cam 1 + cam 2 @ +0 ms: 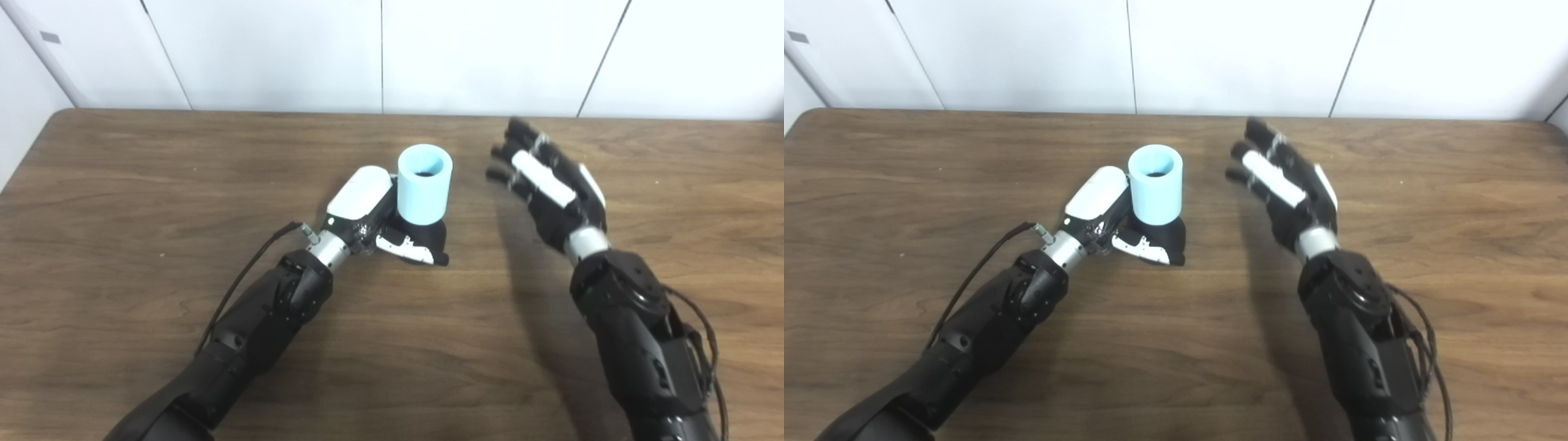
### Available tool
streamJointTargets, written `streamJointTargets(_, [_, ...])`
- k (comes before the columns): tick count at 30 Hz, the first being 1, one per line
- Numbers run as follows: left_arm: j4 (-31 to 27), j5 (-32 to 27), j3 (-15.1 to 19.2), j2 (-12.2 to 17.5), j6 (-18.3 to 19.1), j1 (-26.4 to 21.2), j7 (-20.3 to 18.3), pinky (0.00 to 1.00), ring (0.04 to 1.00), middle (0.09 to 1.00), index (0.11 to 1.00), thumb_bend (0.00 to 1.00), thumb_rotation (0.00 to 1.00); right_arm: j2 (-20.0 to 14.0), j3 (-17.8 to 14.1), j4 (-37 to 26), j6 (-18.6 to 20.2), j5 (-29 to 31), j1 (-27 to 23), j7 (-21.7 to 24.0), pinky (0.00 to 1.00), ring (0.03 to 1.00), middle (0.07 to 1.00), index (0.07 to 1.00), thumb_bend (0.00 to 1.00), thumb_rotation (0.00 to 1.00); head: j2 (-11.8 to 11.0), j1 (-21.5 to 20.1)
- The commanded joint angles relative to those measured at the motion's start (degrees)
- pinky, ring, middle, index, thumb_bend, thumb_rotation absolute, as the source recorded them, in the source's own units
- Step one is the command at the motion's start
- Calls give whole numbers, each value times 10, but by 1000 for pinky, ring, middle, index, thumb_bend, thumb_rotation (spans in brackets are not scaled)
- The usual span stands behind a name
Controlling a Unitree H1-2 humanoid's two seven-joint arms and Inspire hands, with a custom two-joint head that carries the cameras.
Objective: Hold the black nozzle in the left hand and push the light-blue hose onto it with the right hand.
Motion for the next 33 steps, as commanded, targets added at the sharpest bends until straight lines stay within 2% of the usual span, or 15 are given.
streamJointTargets(1, [63, 18, -29, 11, 23, 78, -52, 297, 392, 480, 536, 499, 0, -15, 11, -11, -5, 52, -20, -41, 610, 790, 875, 754, 546, 144, 1, 0])
streamJointTargets(4, [62, 19, -30, 12, 23, 78, -50, 301, 394, 482, 533, 500, 0, -20, 22, -11, -5, 55, -11, -39, 641, 798, 861, 726, 521, 167, 1, -1])
streamJointTargets(8, [61, 17, -28, 11, 24, 79, -48, 294, 383, 479, 544, 498, 0, -30, 35, -7, -6, 31, -1, -18, 590, 744, 829, 720, 544, 193, 1, -1])
streamJointTargets(12, [35, 15, -21, 13, 39, 87, -54, 307, 390, 480, 535, 500, 0, -33, 40, -8, -6, 15, 7, -1, 559, 726, 847, 823, 578, 249, -8, -7])
streamJointTargets(14, [-4, 9, -13, 19, 68, 96, -76, 322, 403, 468, 533, 510, 0, -36, 44, -10, -6, -2, 12, 13, 552, 725, 854, 852, 597, 277, -14, -11])
streamJointTargets(15, [-19, 8, -11, 23, 78, 99, -86, 383, 469, 526, 589, 706, 117, -36, 45, -10, -6, -9, 14, 19, 549, 728, 860, 873, 609, 306, -16, -12])
streamJointTargets(16, [-49, 5, -6, 30, 97, 104, -104, 403, 492, 546, 608, 773, 158, -36, 44, -11, -6, -20, 17, 29, 548, 729, 862, 880, 613, 316, -18, -13])
streamJointTargets(18, [-98, -12, 8, 38, 133, 115, -135, 619, 747, 787, 817, 950, 285, -33, 41, -12, -6, -40, 22, 45, 565, 737, 874, 915, 604, 338, -16, -14])
streamJointTargets(20, [-145, -49, 34, 41, 159, 125, -154, 686, 823, 862, 901, 988, 333, -24, 32, -12, -6, -51, 26, 57, 574, 742, 881, 922, 610, 340, -14, -12])
streamJointTargets(22, [-196, -102, 69, 40, 187, 135, -172, 715, 860, 894, 948, 999, 366, -15, 23, -12, -6, -70, 30, 67, 575, 743, 877, 907, 615, 336, -16, -9])
streamJointTargets(27, [-269, -215, 148, 33, 224, 149, -207, 788, 883, 920, 964, 976, 354, 8, 4, -8, -24, -133, 40, 111, 581, 728, 864, 881, 653, 298, -22, -12])
streamJointTargets(33, [-296, -329, 234, 8, 233, 159, -214, 754, 857, 903, 954, 893, 311, 29, -24, 13, -64, -191, 42, 168, 579, 728, 849, 862, 665, 269, -24, -19])
